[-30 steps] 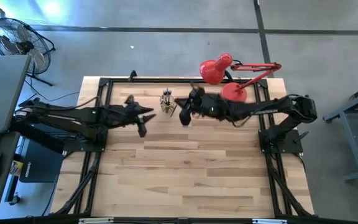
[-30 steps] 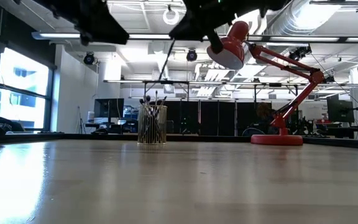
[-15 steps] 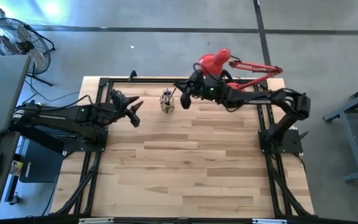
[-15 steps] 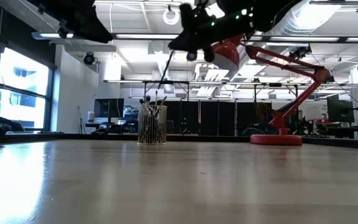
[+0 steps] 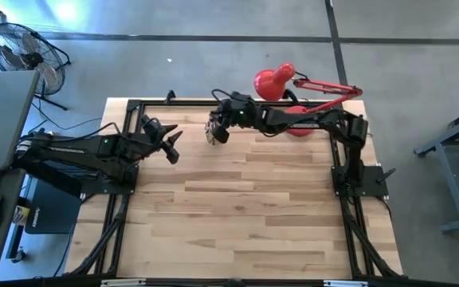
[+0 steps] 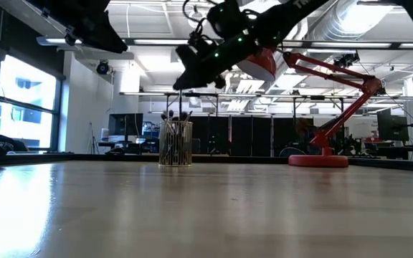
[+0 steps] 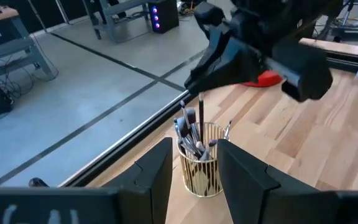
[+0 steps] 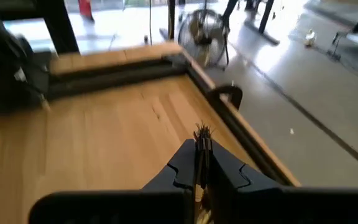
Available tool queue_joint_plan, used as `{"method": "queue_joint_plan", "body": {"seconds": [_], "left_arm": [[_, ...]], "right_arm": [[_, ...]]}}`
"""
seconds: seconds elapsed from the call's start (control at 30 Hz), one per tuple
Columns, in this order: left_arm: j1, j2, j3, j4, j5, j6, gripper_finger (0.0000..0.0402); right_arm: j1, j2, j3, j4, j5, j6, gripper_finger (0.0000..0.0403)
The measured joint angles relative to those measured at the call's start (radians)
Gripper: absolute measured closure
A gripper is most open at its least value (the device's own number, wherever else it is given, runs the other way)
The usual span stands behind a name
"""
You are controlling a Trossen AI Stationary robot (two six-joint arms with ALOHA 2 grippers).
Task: Put items in baskets/containers
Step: Put the lash brush into the wire organizer
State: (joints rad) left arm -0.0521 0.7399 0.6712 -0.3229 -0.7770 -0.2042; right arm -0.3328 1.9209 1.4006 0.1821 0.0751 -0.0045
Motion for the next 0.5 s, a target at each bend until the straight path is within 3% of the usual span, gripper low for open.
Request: {"method": "queue_joint_plan", "body": {"seconds": [0.27,0.5], "left_arm": [[0.0,0.0,0.0,-0.059,0.004,-0.057,0.0277],[0.0,0.0,0.0,-0.076,0.006,-0.065,0.0277]], "right_arm": [[0.0,0.073,0.025,-0.072,0.002,-0.005,0.0391],[0.006,0.103,0.023,-0.128,-0.014,0.002,0.0346]]}}
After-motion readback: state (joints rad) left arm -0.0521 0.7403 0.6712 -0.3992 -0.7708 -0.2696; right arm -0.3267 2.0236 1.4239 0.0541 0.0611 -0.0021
